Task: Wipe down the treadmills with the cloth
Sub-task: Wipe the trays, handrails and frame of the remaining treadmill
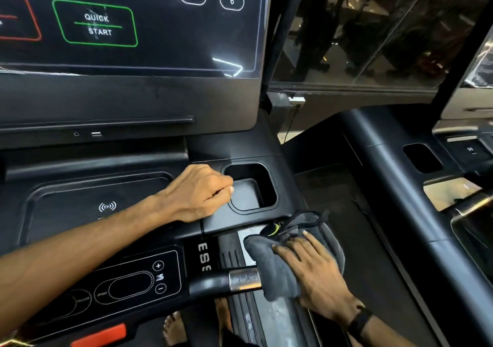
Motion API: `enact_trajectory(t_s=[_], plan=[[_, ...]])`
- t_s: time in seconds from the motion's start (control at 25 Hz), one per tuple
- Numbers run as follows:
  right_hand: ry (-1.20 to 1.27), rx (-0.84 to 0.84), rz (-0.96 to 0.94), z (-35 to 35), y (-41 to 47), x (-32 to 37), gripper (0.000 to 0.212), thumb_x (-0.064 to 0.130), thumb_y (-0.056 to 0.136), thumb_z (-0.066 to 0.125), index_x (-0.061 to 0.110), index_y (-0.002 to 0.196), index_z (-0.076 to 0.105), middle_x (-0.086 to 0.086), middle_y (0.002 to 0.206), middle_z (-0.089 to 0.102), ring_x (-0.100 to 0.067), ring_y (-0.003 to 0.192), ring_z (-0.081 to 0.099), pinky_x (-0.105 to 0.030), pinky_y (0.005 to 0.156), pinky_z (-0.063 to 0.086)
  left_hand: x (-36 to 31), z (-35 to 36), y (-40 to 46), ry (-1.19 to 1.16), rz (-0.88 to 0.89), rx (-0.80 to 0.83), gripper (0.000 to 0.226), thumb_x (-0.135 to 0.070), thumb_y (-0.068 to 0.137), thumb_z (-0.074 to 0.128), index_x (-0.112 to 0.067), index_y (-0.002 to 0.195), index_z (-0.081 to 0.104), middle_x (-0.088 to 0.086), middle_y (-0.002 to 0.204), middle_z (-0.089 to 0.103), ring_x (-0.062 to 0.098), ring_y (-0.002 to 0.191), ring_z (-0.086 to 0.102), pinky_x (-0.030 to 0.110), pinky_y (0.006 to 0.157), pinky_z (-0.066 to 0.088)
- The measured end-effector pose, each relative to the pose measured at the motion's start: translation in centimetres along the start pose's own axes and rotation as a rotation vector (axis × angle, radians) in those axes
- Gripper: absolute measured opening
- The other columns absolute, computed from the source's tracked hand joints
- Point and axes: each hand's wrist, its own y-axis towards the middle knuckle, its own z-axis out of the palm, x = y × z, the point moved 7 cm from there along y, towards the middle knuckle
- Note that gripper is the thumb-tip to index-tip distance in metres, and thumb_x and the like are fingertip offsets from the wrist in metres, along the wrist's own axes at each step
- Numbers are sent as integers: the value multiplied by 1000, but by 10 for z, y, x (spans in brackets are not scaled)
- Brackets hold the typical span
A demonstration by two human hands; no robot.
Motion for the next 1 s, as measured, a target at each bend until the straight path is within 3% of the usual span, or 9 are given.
enact_trajectory(t_s=[0.16, 0.32, 0.44, 0.52, 0.64, 0.8, 0.92, 1.0], plan=[[13, 60, 115, 10, -2, 4, 68, 38, 50, 71, 27, 116, 59, 5, 97, 56, -23, 91, 60, -36, 96, 37, -5, -4, 1, -10, -72, 30, 38, -37, 92, 33, -13, 62, 35, 0, 52, 37, 23, 52, 35, 34, 56, 23], [-45, 204, -19, 3, 21, 1, 60, 52, 47, 68, 33, 102, 56, 11, 86, 60, -15, 78, 61, -29, 73, 34, -12, -8, -8, 29, -185, 67, 49, -46, 87, 23, -10, 69, 50, 5, 58, 51, 27, 61, 47, 36, 57, 27], [-88, 233, -73, 7, 30, 1, 59, 58, 50, 67, 32, 101, 56, 9, 88, 64, -17, 80, 64, -31, 72, 34, -24, -13, -24, 64, -269, 54, 50, -47, 87, 22, -10, 69, 52, 5, 59, 51, 31, 64, 49, 39, 59, 38], [-64, 103, 22, 14, 17, 8, 59, 46, 49, 72, 29, 104, 59, 6, 88, 62, -21, 82, 63, -34, 76, 37, -29, -18, -36, 121, -350, 18, 48, -46, 88, 23, -11, 66, 49, 5, 56, 49, 31, 62, 49, 41, 62, 44], [-37, 21, 93, 17, 4, 20, 61, 34, 43, 75, 26, 101, 60, 4, 85, 60, -23, 79, 60, -38, 74, 38, -50, -21, -57, 201, -406, -51, 39, -38, 91, 29, -15, 61, 35, -5, 51, 34, 25, 54, 42, 36, 61, 41], [2, 204, -91, 2, 36, 15, 49, 49, 61, 70, 26, 101, 52, 1, 90, 70, -27, 86, 68, -37, 76, 43, -73, -40, -94, 364, -475, -147, 35, -32, 94, 33, -22, 61, 31, -8, 54, 33, 26, 53, 50, 36, 67, 44], [-23, -17, -18, 4, 25, 28, 51, 40, 56, 70, 25, 103, 56, 1, 91, 67, -27, 86, 66, -40, 77, 44, -72, -46, -124, 454, -634, -80, 46, -43, 98, 23, -20, 70, 52, -1, 72, 66, 24, 74, 66, 42, 92, 45], [-32, -49, 45, 11, 11, 40, 57, 37, 48, 72, 23, 102, 60, 0, 88, 64, -28, 82, 64, -42, 74, 42, -70, -39, -144, 454, -722, -11, 61, -53, 98, 17, -19, 103, 67, -1, 104, 74, 18, 103, 67, 40, 108, 33]])
